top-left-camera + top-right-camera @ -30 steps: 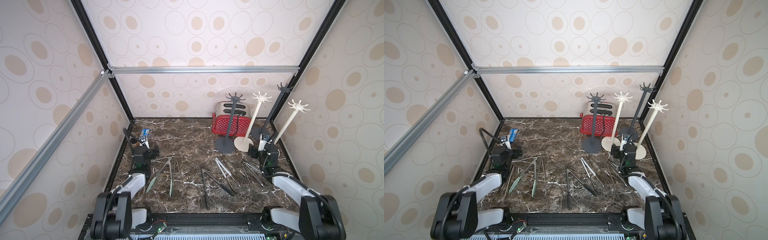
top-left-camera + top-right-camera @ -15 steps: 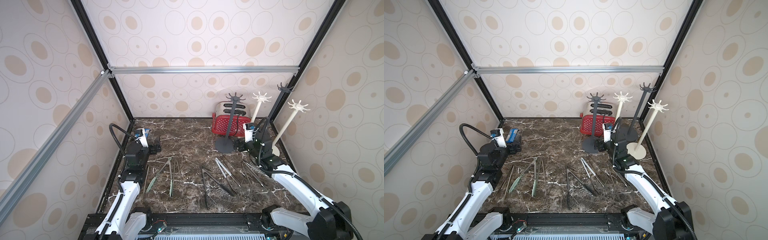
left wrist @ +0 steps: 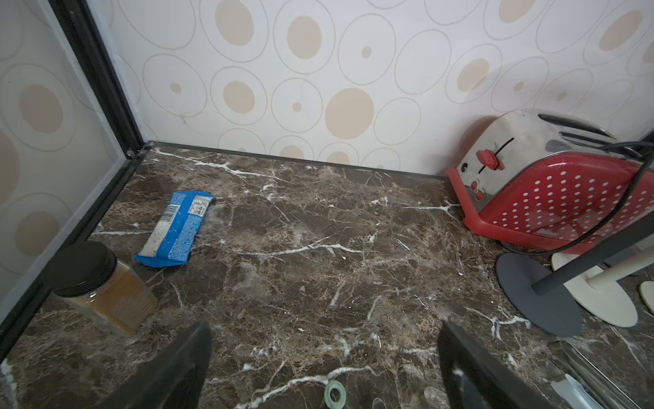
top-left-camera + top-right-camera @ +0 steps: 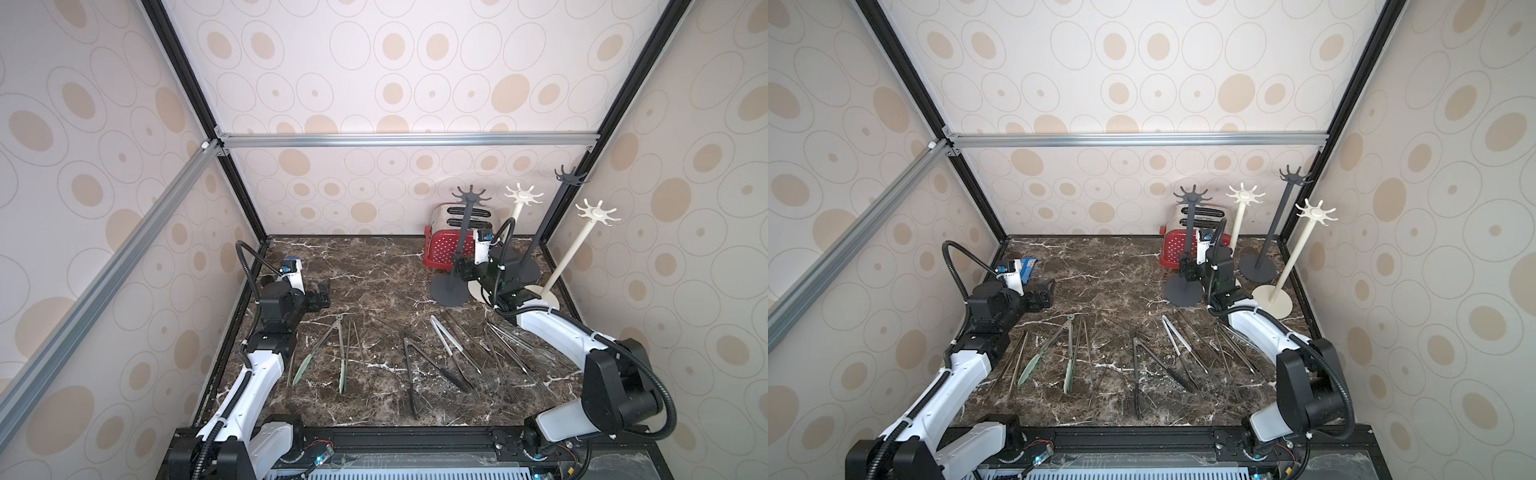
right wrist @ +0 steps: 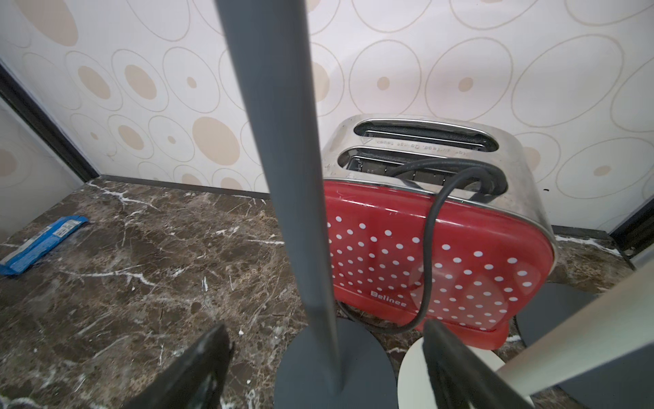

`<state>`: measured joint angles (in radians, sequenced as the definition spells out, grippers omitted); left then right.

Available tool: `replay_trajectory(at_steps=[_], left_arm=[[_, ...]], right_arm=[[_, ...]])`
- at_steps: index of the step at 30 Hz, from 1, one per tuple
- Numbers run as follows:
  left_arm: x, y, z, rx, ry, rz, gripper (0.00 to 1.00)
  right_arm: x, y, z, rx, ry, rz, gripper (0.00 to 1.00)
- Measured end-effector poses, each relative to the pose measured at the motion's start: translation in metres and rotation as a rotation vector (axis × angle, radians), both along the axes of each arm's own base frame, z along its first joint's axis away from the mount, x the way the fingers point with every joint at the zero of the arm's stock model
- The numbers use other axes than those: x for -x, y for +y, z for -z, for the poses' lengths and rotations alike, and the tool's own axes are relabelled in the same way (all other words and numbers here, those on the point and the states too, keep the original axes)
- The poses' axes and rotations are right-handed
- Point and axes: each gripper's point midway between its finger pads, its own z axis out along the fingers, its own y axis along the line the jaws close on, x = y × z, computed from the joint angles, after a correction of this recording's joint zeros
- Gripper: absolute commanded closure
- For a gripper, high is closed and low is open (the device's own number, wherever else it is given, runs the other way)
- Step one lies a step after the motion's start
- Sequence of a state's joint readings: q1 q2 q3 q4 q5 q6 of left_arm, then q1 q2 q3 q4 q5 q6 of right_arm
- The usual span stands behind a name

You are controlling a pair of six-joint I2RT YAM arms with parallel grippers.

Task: Hang food tongs on kitchen utensil racks
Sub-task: Pick up the rack from the center of the board.

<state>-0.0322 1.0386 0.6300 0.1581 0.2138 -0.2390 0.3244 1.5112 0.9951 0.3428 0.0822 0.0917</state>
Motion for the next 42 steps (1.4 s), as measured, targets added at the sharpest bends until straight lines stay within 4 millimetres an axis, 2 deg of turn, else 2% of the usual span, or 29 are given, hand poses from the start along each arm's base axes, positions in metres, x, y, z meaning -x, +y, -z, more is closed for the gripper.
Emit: replay_trajectory(at_steps=[4,9,11,21,22,34,42], left_arm=[[-0.001,-0.008,0.0,0.004,-0.004,0.029,0.01],[-0.002,-0.014,-0.006,0.005,-0.029,0.046,0.01],[-0.002,-0.015,-0.007,0.003,-0.035,0.049,0.01],[-0.003,-0.015,-0.004,-0.011,-0.03,0.048,0.01],[-0.003,-0.015,-0.004,-0.012,-0.029,0.045,0.01],[-0.002,-0.01,0.0,-0.025,-0.008,0.019,0.01],[0.009,-0.009,-0.017,-0.039,-0.08,0.02,0.01]], right_arm=[[-0.018,0.002,-0.006,0.0,-0.037,0.023,0.16],[-0.031,0.003,-0.013,0.001,-0.068,0.038,0.28],[-0.036,0.004,-0.015,0.0,-0.08,0.04,0.37],[-0.039,0.011,-0.017,0.017,-0.102,0.014,0.97],[-0.04,0.01,-0.017,0.018,-0.101,0.014,1.0],[-0.039,0.021,-0.021,0.03,-0.096,-0.067,1.0],[-0.053,0.054,-0.03,-0.026,-0.124,-0.174,1.0]])
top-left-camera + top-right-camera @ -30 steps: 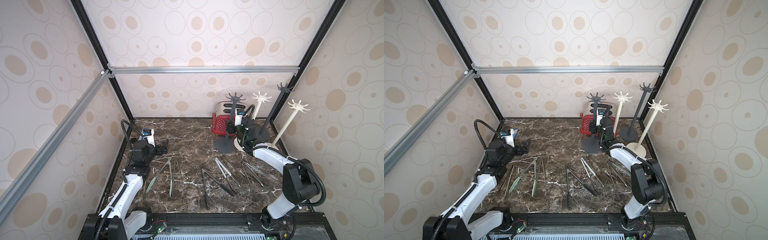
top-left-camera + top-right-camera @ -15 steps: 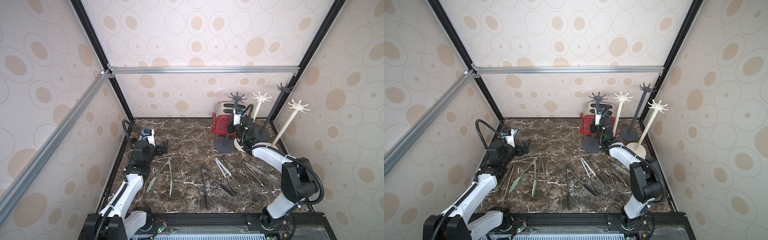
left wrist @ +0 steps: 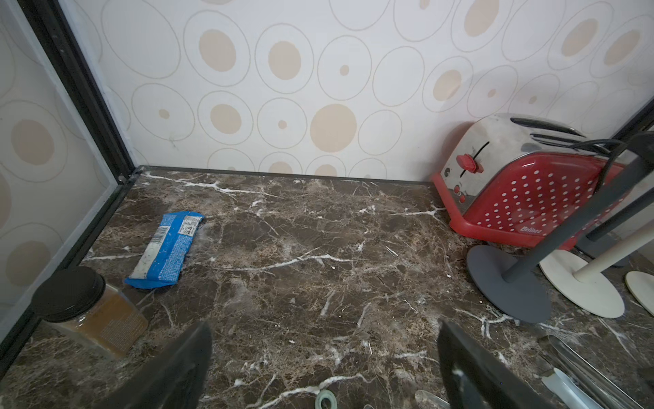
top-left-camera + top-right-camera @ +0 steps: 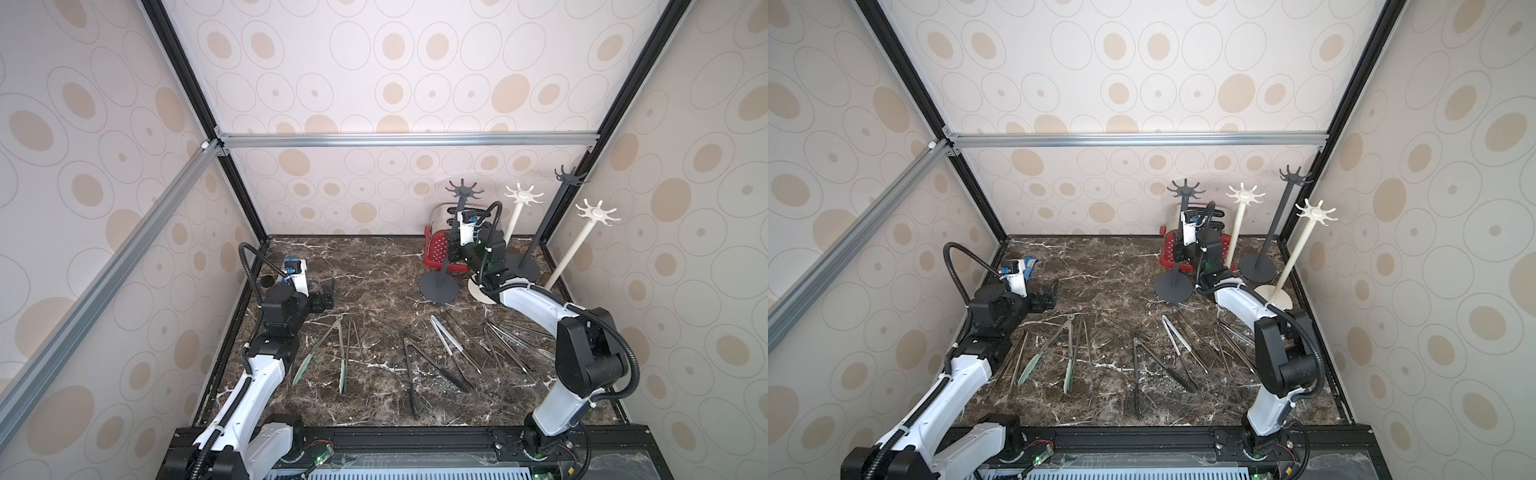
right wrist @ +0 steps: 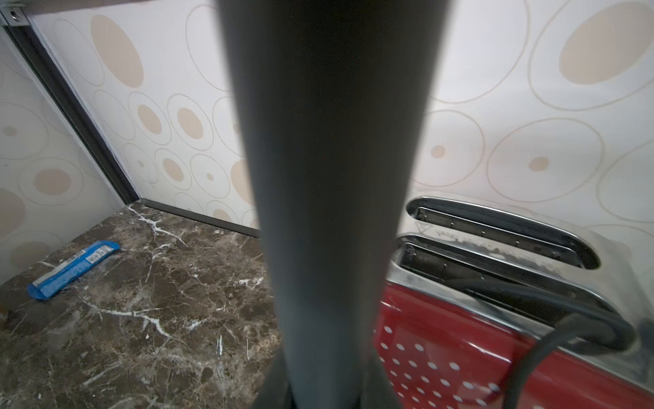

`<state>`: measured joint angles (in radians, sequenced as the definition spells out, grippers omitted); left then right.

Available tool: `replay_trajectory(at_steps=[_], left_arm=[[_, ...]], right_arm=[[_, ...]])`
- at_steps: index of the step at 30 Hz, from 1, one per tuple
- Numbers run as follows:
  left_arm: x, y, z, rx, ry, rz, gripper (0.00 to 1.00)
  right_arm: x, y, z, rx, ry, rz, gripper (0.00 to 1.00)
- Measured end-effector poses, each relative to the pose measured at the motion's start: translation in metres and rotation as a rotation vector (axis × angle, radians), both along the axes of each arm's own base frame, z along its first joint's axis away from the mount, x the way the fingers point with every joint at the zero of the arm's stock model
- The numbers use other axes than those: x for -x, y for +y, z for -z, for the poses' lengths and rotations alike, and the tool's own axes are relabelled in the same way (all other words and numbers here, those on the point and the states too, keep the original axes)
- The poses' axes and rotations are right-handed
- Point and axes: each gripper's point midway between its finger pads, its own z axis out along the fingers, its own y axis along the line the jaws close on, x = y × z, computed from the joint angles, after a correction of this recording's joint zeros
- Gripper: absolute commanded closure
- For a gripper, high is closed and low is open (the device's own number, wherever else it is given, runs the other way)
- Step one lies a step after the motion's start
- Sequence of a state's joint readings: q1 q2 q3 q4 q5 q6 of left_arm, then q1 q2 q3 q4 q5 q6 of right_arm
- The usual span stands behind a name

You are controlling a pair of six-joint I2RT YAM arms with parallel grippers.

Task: Hang food tongs on kitchen utensil racks
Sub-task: Pick up the rack from the center of the board, then place the rack at the center of the board.

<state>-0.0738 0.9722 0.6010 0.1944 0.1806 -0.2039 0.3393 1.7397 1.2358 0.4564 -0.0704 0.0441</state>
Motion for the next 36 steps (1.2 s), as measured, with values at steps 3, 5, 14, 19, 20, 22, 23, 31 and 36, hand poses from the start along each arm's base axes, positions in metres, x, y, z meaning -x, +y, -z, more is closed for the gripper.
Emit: replay_trajectory(at_steps=[3,5,14,19,20,22,23,31,36], left_arm=[[0.001,0.001,-0.002,-0.011,-0.008,-0.002,0.01],[0.001,0.001,-0.001,-0.016,-0.008,-0.002,0.01],[0.001,0.005,-0.001,-0.023,-0.009,-0.023,0.01],[0.0,0.007,-0.001,-0.025,-0.007,-0.033,0.01],[0.0,0.007,-0.001,-0.024,-0.006,-0.036,0.01],[0.0,0.008,0.0,-0.025,-0.005,-0.041,0.01],[0.0,0.008,0.0,-0.025,-0.004,-0.043,0.01],[-0.002,0.008,0.005,-0.023,0.01,-0.044,0.01],[-0.002,0.008,0.008,-0.023,0.015,-0.044,0.01]], right_arm=[[-0.005,0.017,0.0,-0.015,-0.007,-0.032,1.0],[-0.007,0.031,0.0,-0.022,-0.009,-0.053,1.0],[-0.002,0.146,-0.031,-0.046,-0.078,-0.225,1.0],[0.007,0.213,-0.05,-0.052,-0.122,-0.326,1.0],[0.009,0.224,-0.051,-0.052,-0.126,-0.346,1.0],[0.013,0.244,-0.049,-0.047,-0.123,-0.38,1.0],[0.014,0.253,-0.049,-0.045,-0.121,-0.396,1.0],[0.016,0.298,-0.02,0.003,-0.074,-0.466,1.0],[0.018,0.314,-0.009,0.026,-0.059,-0.488,1.0]])
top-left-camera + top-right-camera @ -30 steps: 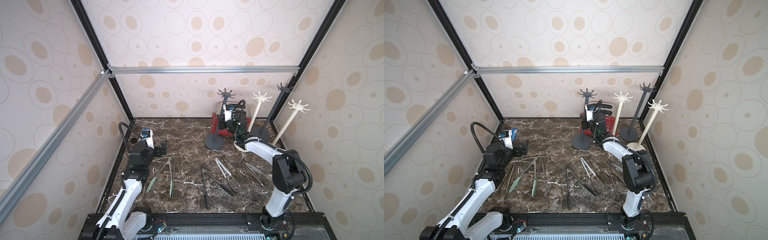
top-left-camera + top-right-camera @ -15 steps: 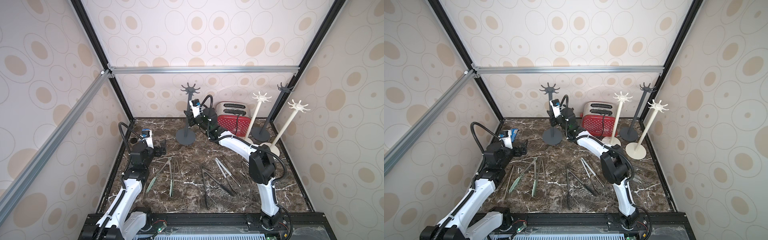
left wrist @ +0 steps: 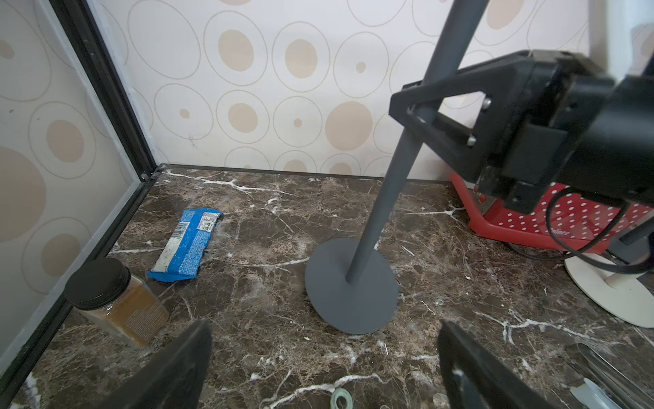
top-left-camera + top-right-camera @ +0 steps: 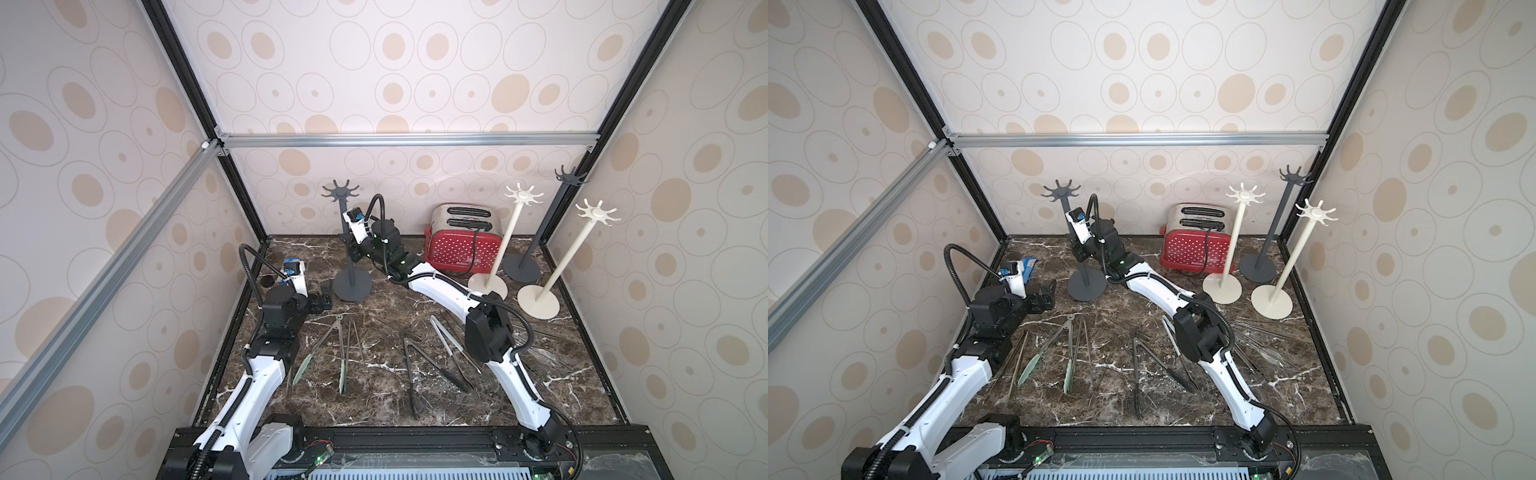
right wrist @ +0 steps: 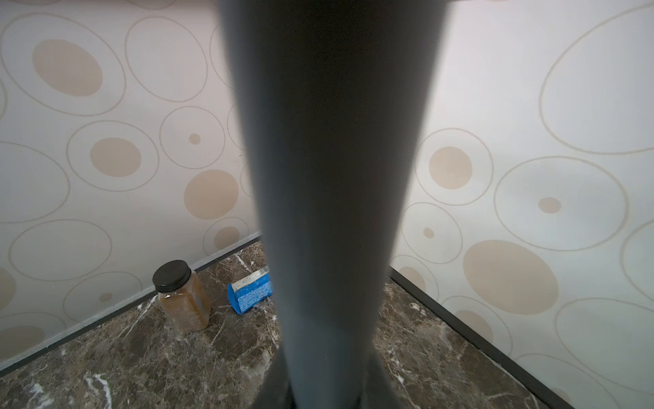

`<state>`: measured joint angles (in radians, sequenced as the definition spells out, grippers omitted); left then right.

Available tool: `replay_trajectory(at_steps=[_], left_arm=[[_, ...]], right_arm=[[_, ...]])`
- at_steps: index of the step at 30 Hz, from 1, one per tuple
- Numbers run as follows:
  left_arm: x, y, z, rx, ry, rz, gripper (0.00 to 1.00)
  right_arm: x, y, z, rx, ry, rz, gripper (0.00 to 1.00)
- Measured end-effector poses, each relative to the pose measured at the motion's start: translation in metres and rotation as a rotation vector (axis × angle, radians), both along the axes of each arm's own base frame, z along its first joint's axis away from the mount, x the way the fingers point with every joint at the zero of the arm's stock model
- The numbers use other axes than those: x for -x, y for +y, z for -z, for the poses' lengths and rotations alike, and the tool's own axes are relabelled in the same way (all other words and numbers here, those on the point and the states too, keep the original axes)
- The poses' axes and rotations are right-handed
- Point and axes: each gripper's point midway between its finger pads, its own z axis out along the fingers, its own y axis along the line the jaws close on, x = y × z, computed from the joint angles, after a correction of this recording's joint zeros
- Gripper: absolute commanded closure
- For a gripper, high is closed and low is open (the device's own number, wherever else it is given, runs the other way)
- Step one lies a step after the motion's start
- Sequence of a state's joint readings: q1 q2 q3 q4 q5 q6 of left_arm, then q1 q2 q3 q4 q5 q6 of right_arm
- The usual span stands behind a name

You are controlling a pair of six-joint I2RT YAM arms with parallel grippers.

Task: Hang food tongs on kitchen utensil racks
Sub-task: Place the rack at the center of the board.

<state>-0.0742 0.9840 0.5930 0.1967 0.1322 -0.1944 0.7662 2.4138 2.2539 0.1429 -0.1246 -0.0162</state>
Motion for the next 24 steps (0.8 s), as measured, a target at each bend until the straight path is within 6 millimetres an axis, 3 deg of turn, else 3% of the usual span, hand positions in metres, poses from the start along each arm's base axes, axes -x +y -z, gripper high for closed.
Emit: replay_trajectory(at_steps=[14,19,24], left_arm=[[-0.005,-0.003,0.014,0.002,0.04,0.016,0.01],[-0.005,-0.008,0.018,0.009,0.052,0.042,0.01],[-0.008,-0.014,0.014,0.012,0.048,0.076,0.01]], right_arm=[[0.007,0.007,0.009,0.022,0.011,-0.017,0.98],[0.007,0.008,0.014,0.017,0.005,-0.014,0.83],[0.009,0.008,0.019,0.01,-0.008,-0.012,0.47]])
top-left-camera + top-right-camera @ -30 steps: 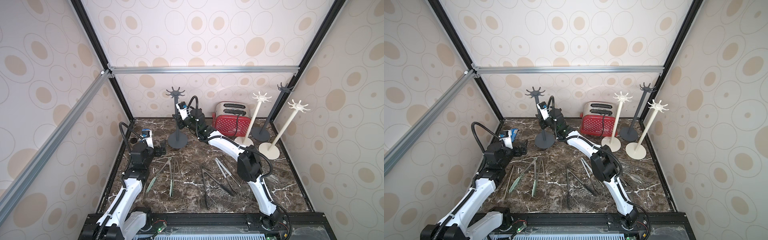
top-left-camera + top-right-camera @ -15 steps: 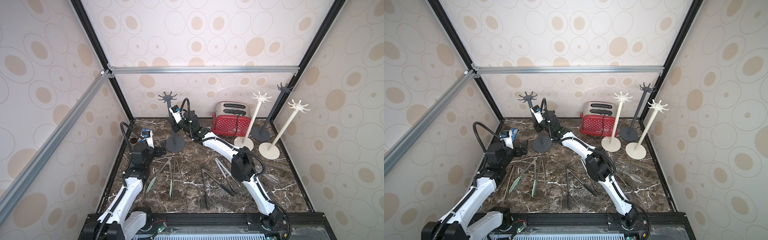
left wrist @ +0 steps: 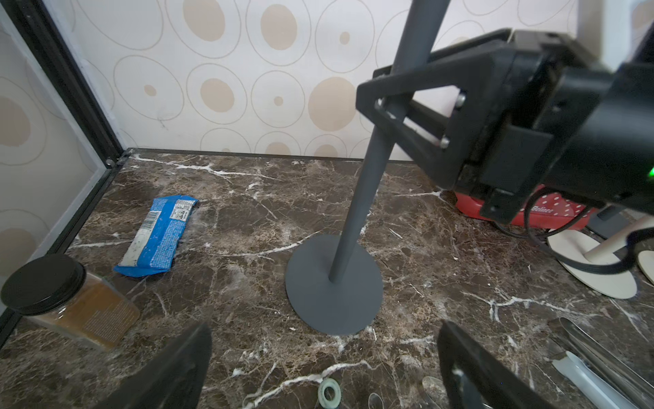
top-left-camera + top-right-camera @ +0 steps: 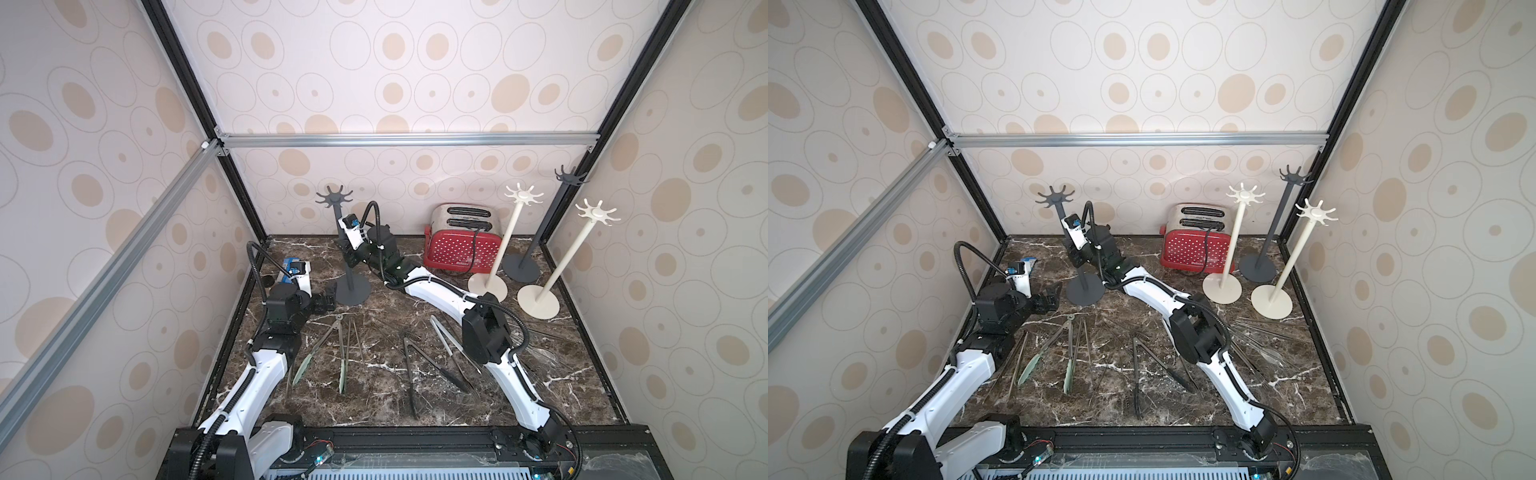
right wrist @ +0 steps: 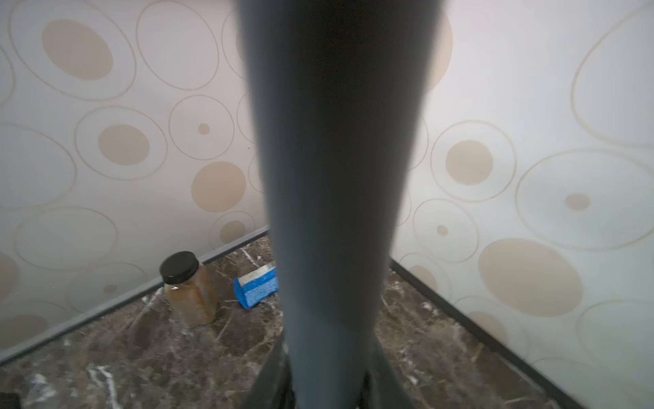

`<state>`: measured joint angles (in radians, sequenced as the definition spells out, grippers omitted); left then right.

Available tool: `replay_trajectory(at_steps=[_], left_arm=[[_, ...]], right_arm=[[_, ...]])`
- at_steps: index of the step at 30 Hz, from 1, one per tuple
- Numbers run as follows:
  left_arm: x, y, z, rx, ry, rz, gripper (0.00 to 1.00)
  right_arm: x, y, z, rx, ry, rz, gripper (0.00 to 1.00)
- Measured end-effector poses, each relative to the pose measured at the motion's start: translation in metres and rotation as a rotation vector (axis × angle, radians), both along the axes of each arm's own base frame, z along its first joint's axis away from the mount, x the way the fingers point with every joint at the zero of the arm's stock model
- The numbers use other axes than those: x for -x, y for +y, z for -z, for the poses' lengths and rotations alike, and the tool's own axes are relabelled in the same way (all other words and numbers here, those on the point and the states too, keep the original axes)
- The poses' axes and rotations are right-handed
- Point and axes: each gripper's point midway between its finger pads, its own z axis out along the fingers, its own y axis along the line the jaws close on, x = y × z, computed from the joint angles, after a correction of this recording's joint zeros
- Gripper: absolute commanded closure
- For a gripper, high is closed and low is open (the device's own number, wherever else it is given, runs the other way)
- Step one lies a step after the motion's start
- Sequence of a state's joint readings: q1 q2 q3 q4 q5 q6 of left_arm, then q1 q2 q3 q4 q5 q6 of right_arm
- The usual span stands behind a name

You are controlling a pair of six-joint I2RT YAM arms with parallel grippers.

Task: Hang food tongs on kitchen utensil racks
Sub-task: Place the rack at the center of the board.

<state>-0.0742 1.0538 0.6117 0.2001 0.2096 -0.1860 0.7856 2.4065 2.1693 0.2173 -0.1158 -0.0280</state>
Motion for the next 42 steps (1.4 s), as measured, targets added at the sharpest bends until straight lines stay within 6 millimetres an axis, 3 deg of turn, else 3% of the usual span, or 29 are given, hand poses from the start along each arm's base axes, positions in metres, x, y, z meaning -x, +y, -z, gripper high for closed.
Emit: replay_trajectory(at_steps=[5,9,16,20,29,32,38,42], left_arm=[[-0.01,-0.009,-0.009,0.001,-0.007,0.051,0.01],[-0.023,-0.016,-0.018,-0.006,-0.018,0.095,0.01],[-0.048,-0.025,-0.032,-0.039,-0.083,0.147,0.01],[-0.064,-0.028,-0.032,-0.059,-0.126,0.156,0.01],[-0.106,-0.035,-0.042,-0.069,-0.218,0.172,0.02],[-0.117,-0.037,-0.045,-0.069,-0.243,0.172,0.06],[-0.134,-0.039,-0.046,-0.058,-0.274,0.166,0.31],[-0.137,-0.04,-0.045,-0.053,-0.286,0.159,0.35]], right_arm=[[0.011,-0.009,0.02,0.035,0.032,0.01,0.32],[0.027,-0.031,0.022,0.065,0.043,0.034,0.28],[0.069,-0.093,-0.019,0.061,-0.02,0.11,0.26],[0.091,-0.126,-0.03,0.05,-0.04,0.15,0.25],[0.124,-0.169,0.012,0.08,0.042,0.192,0.23],[0.133,-0.179,0.02,0.081,0.064,0.199,0.23],[0.147,-0.199,0.028,0.071,0.083,0.23,0.24],[0.151,-0.209,0.029,0.073,0.084,0.252,0.24]])
